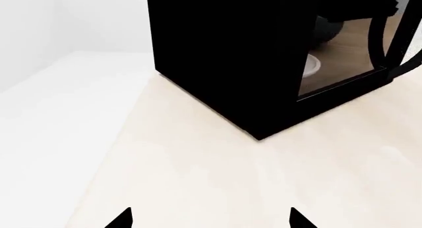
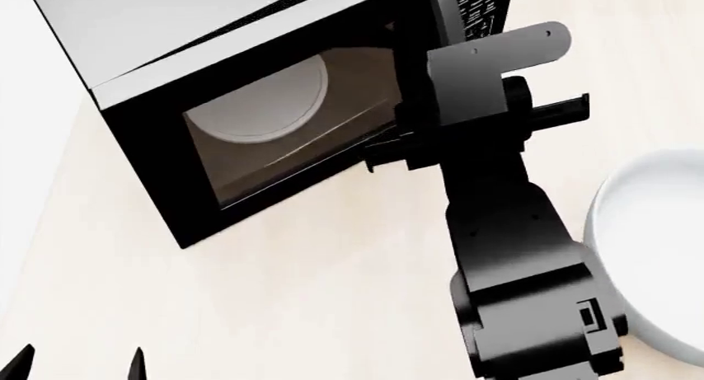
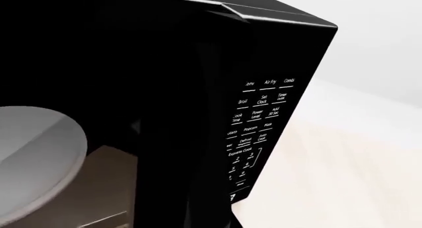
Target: Open the microwave.
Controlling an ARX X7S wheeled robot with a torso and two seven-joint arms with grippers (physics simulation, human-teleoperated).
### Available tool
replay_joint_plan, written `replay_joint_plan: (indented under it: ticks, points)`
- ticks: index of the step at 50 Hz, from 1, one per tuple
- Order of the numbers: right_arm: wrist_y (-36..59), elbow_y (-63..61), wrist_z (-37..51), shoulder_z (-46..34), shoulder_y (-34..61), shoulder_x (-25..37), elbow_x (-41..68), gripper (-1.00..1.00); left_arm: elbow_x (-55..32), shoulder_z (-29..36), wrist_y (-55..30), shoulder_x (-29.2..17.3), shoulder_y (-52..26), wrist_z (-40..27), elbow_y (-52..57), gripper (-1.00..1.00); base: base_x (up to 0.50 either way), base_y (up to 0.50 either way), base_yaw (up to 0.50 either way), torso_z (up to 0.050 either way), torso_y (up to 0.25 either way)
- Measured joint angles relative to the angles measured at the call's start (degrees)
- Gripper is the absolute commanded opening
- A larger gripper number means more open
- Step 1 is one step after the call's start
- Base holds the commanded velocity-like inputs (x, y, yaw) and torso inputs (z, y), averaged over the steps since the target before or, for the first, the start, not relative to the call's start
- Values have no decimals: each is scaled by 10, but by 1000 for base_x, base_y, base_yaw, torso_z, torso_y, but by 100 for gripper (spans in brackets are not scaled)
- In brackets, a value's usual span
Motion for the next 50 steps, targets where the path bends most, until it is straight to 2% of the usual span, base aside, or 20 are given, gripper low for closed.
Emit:
replay_joint_plan:
  ticks: [29,50]
  points:
    - [75,-264,63,31,-165,56,14,-100,0,5,4,-4,2,-7,1,100,0,0,0,0,2]
    - [107,-393,106,28,-257,79,3,-100,-4,7,5,-7,-1,-11,-1,100,0,0,0,1,3]
